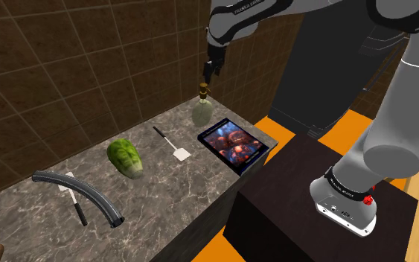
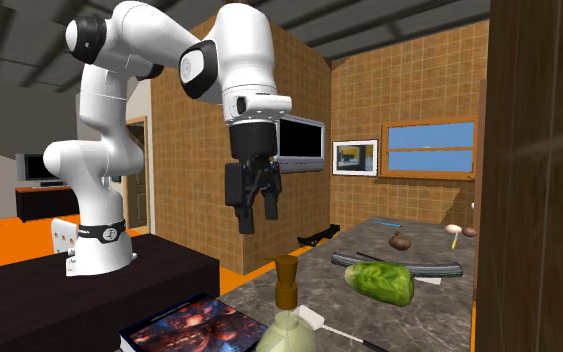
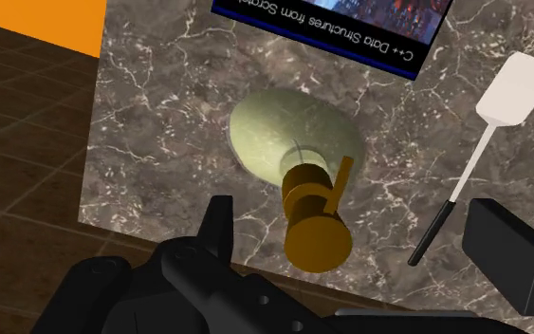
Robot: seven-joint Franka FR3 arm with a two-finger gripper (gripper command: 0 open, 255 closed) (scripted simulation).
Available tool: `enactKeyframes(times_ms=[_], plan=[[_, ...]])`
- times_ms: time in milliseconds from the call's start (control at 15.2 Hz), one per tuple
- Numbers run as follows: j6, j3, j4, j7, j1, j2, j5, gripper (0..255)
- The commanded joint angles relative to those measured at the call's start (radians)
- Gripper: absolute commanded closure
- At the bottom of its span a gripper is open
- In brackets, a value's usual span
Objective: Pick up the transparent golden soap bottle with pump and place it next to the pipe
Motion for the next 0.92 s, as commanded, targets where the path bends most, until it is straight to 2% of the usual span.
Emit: enactKeyframes(times_ms=[0, 198, 858], plan=[[0.009, 0.003, 0.065, -0.006, 0.004, 0.078, -0.006, 0], [0.007, 0.007, 0.165, -0.013, 0.009, 0.181, -0.013, 0], [0.082, 0.008, 0.149, -0.014, 0.009, 0.24, -0.011, 0]])
